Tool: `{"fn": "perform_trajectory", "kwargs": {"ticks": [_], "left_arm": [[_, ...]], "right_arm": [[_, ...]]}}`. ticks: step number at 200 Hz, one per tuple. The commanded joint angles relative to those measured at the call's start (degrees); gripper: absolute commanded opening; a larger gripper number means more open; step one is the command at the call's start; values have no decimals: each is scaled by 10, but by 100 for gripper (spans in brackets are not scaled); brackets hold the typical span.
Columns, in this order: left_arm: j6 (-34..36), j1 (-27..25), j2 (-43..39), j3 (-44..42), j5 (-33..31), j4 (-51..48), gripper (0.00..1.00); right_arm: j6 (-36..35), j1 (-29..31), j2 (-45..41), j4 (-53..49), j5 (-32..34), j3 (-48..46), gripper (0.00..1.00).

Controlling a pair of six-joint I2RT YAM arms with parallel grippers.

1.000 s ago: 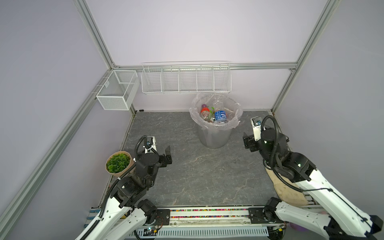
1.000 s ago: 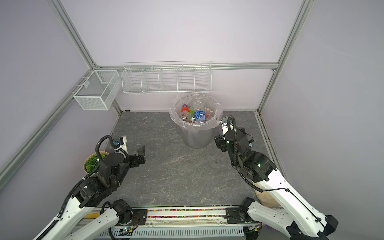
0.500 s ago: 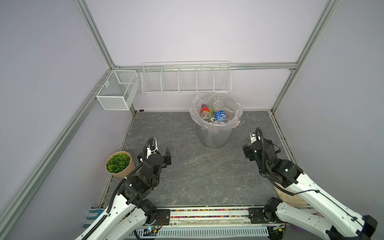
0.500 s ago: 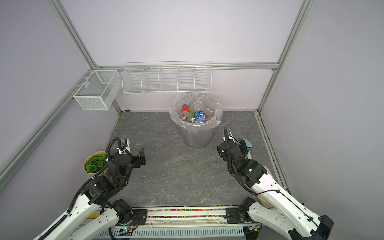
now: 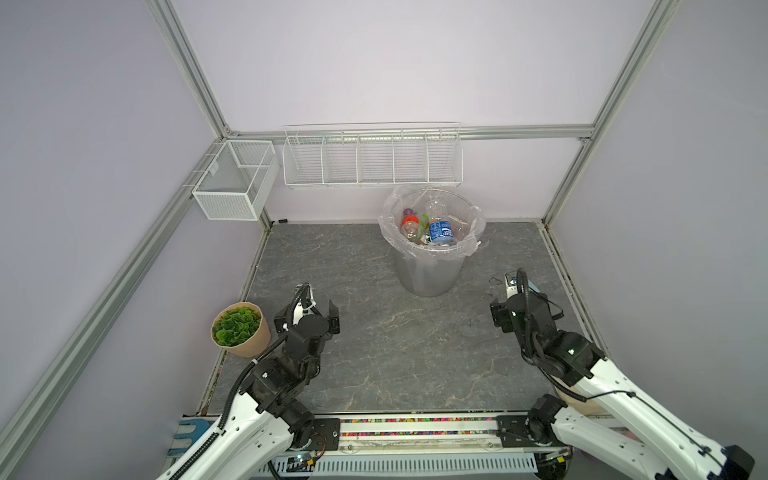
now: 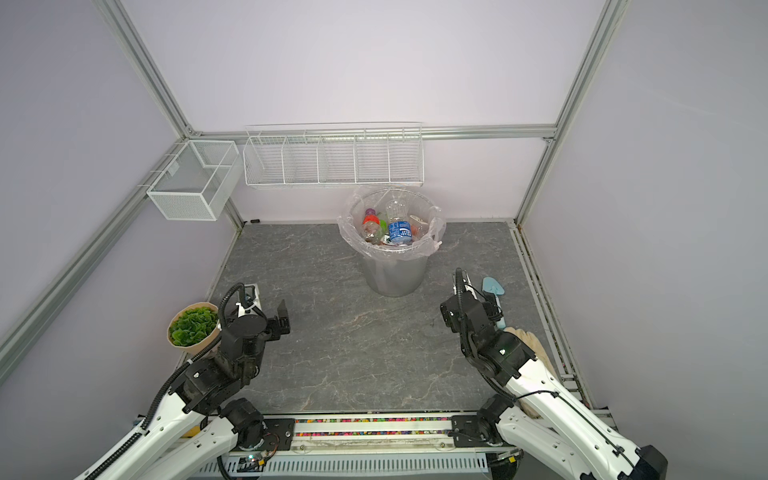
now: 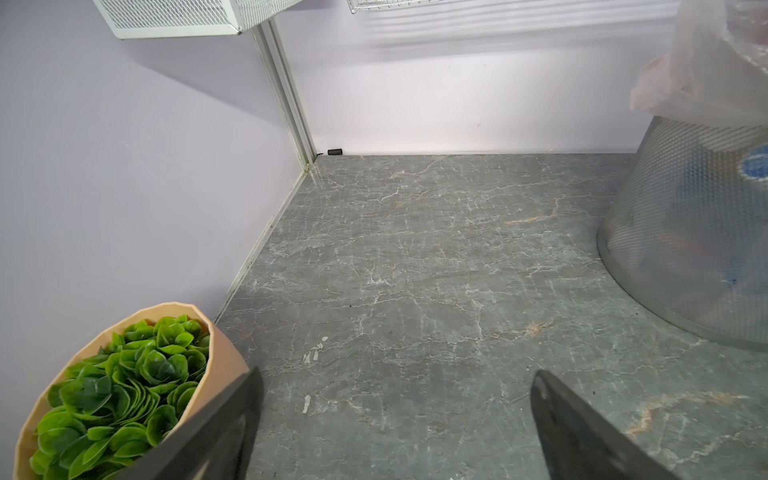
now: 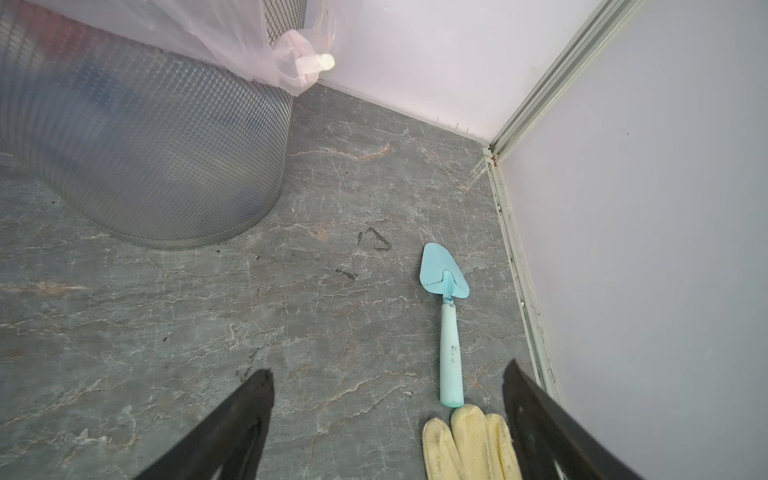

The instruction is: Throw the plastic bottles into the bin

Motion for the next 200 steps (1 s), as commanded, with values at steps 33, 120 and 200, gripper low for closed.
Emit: {"fn": "perform_trajectory", "kwargs": {"ticks": [33,120,200], "left_arm": [[-17,2,-7,-34,-55,26,99],[9,2,5,-99,-152,99,100],[2,3,-17,-192,-161,166,99]], "right_arm": [[9,-9,-65,39,2,-81,88],[11,-9,-170,105,70,-204,88],[5,-9,-174,198,91,-295,89]]}}
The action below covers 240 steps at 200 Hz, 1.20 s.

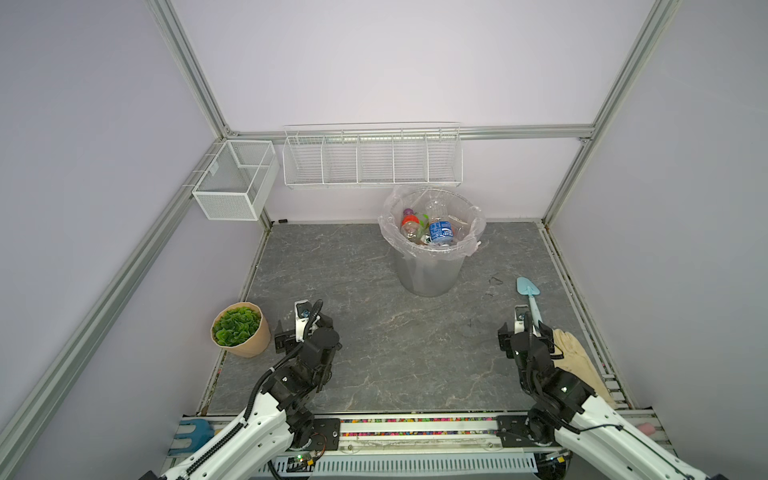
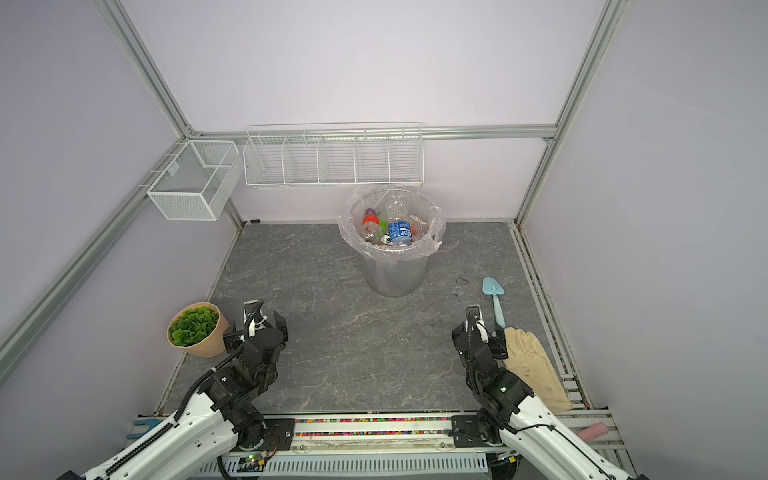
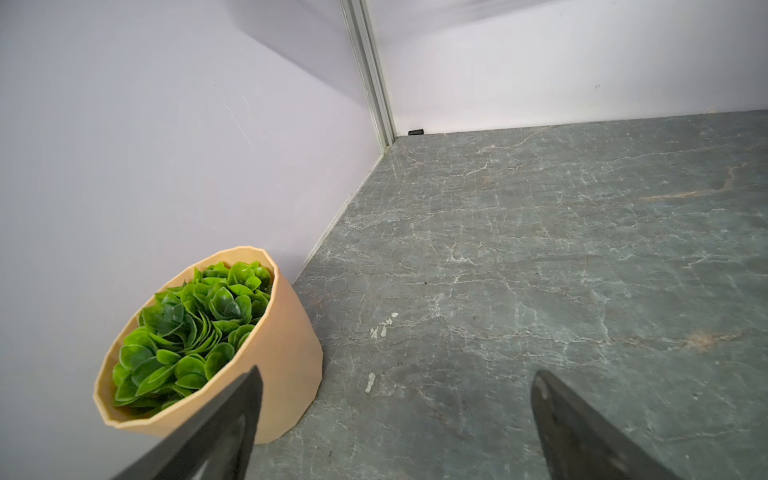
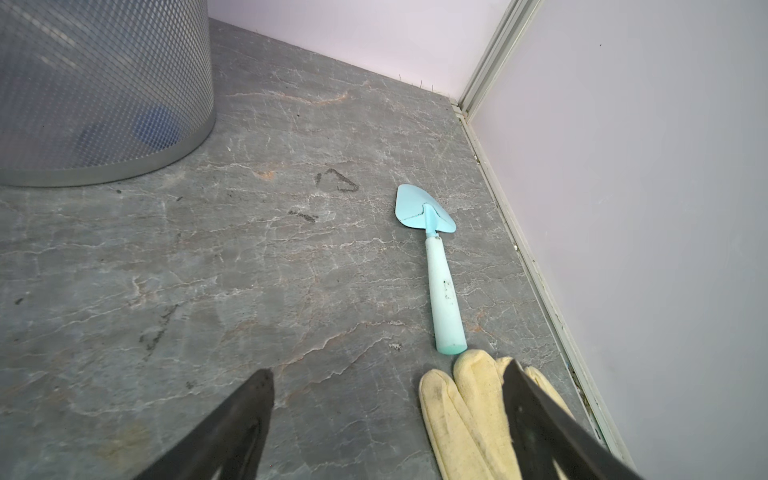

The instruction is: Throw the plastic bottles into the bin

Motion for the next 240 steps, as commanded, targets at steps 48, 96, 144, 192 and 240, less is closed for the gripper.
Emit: {"fn": "perform_trajectory", "kwargs": {"ticks": [48,96,144,192,240], "left_arm": [[-7,2,-61,-34,-19,24,98],[-12,3,-50,-33,-34,32,98],[-11,9,-50,-36,-44,42,98],[-7,32,-35,-34,-24,58,99],[-9,68,-3,-27,6,72,99]], "right_arm": [[-13,-8,-26,54,31,-21,89],[-15,-18,-51,50,29,-27,89],[-18,-30,-60,54,20,-30,89],[-25,-45,-63,75,13,-35,89],[-35,-72,-45,119,-11,-42,89]]}}
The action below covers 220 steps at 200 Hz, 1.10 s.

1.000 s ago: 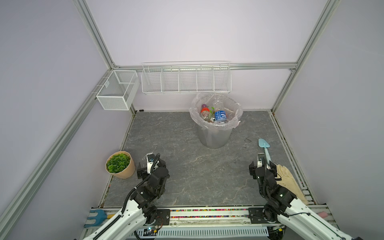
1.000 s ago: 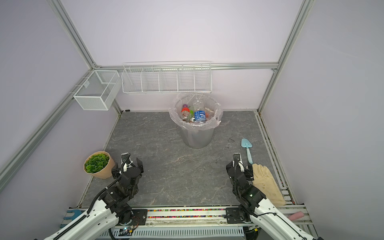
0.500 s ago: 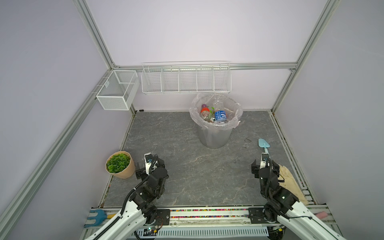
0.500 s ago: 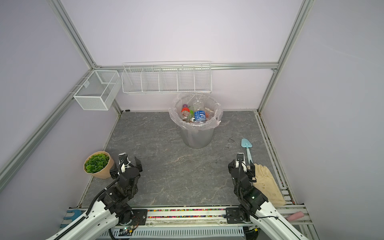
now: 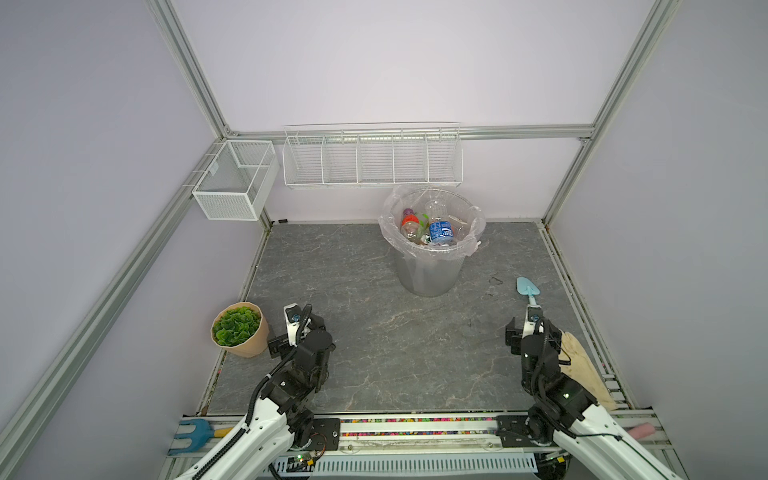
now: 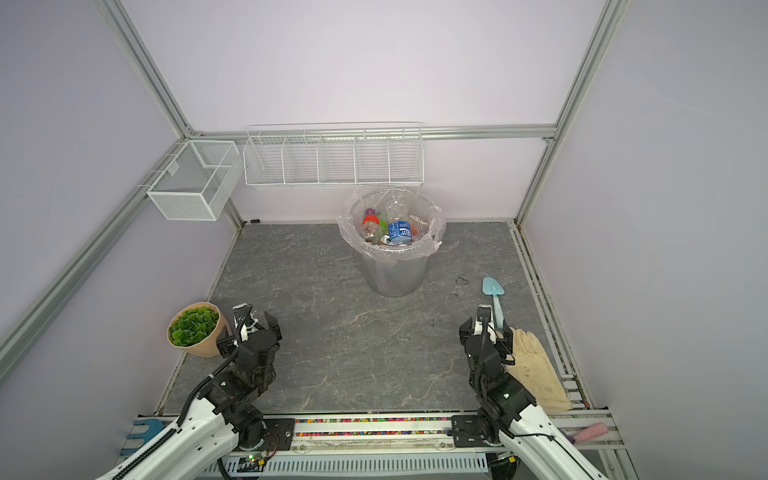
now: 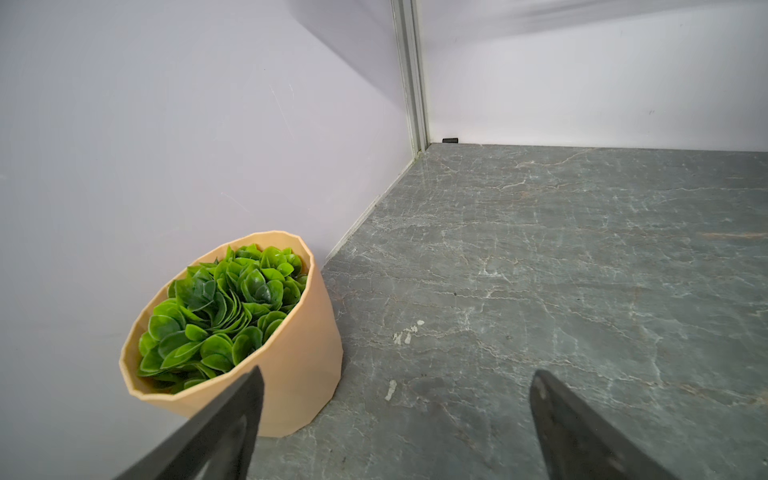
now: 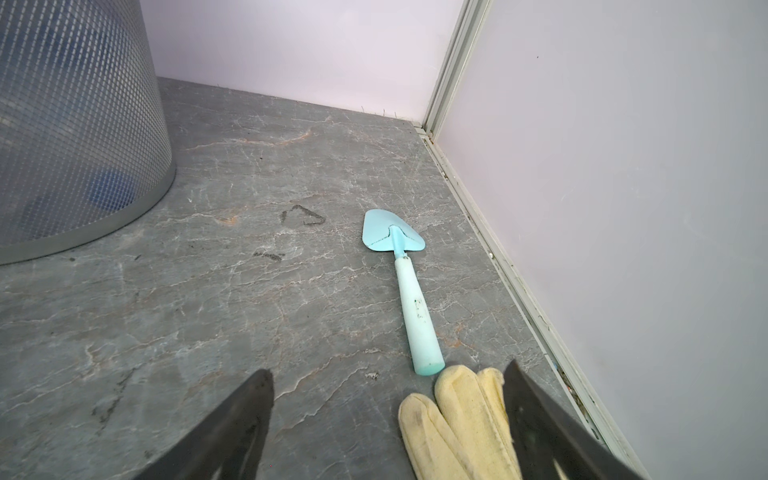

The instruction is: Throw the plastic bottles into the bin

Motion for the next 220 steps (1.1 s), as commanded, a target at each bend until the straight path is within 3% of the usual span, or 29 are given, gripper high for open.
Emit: {"fn": "perform_trajectory", "kwargs": {"ticks": [1,220], "left_arm": [[-9,14,14,4,14,18,99],[11,72,86,7,49,100,99]], "right_arm": [[-11,-17,10,42,-16,-10,89],[-20,-112,97,187,-125,-26,89]]}}
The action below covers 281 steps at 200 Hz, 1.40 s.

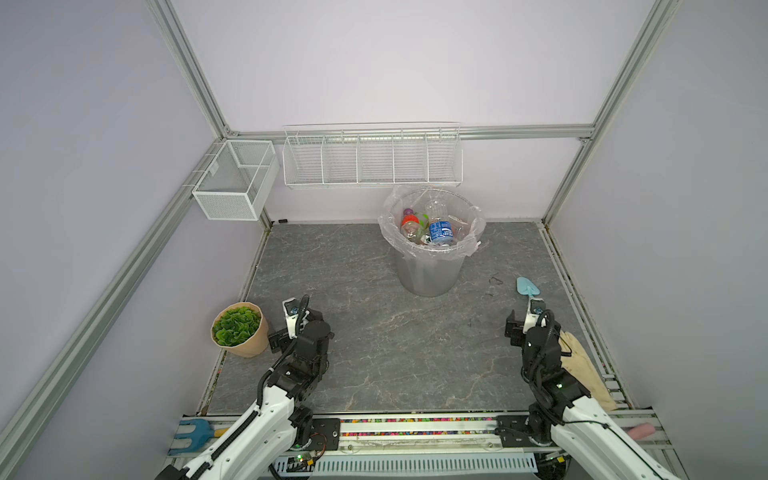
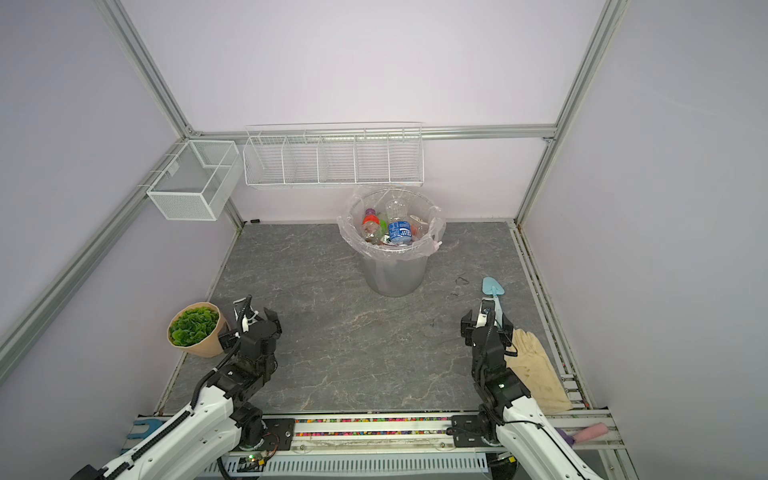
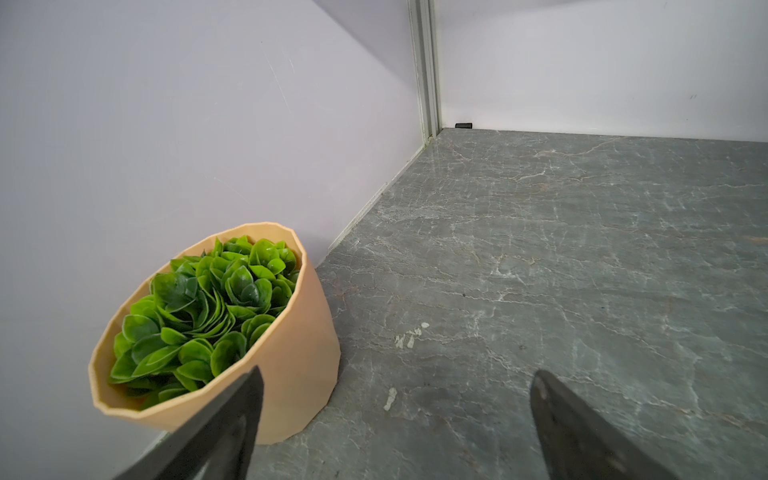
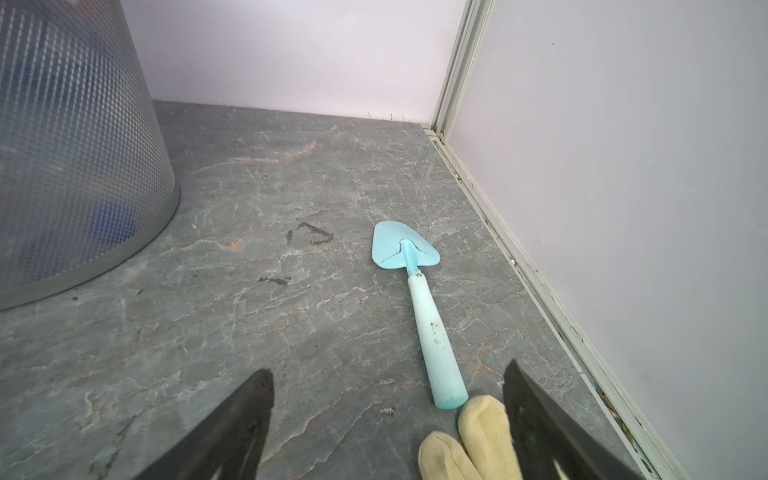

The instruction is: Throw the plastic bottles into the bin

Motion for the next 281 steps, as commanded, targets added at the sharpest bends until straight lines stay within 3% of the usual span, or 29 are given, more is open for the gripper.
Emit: {"fn": "perform_trajectory", "kwargs": {"ticks": [1,117,281], "left_arm": [[4,9,2,7,11,16,99],[10,32,34,11,27,44,98],[34,61,94,12,55,129,98]], "right_arm": [[-9,-13,15,52,-14,-13,89],[-19,-47,136,149,-73,5,89],[-16,-73,179,223,-101,-2,89]]}}
